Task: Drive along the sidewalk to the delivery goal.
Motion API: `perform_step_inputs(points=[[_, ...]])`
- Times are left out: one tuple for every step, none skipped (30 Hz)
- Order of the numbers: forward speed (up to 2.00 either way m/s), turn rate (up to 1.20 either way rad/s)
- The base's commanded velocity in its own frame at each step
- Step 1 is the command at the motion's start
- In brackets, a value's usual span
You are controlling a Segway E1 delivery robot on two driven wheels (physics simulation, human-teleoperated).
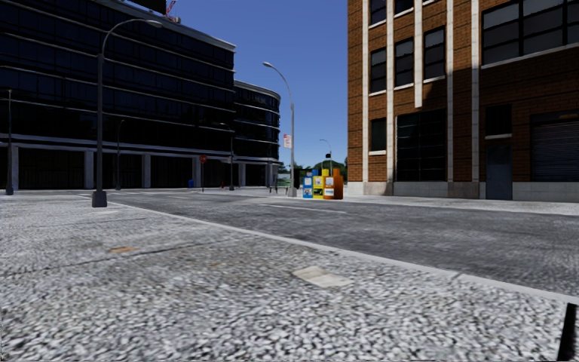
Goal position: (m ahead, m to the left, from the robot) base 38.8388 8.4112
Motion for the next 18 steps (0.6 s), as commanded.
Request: perform_step_inputs(points=[[2.00, 0.48], [2.00, 0.49], [2.00, 0.50], [2.00, 0.50], [2.00, 0.50], [2.00, 0.50], [2.00, 0.50], [2.00, 0.50], [2.00, 0.50], [2.00, 0.50], [2.00, 0.50], [2.00, 0.50], [2.00, 0.50], [2.00, 0.50], [2.00, 0.50], [2.00, 0.50], [2.00, 0.50], [2.00, 0.50]])
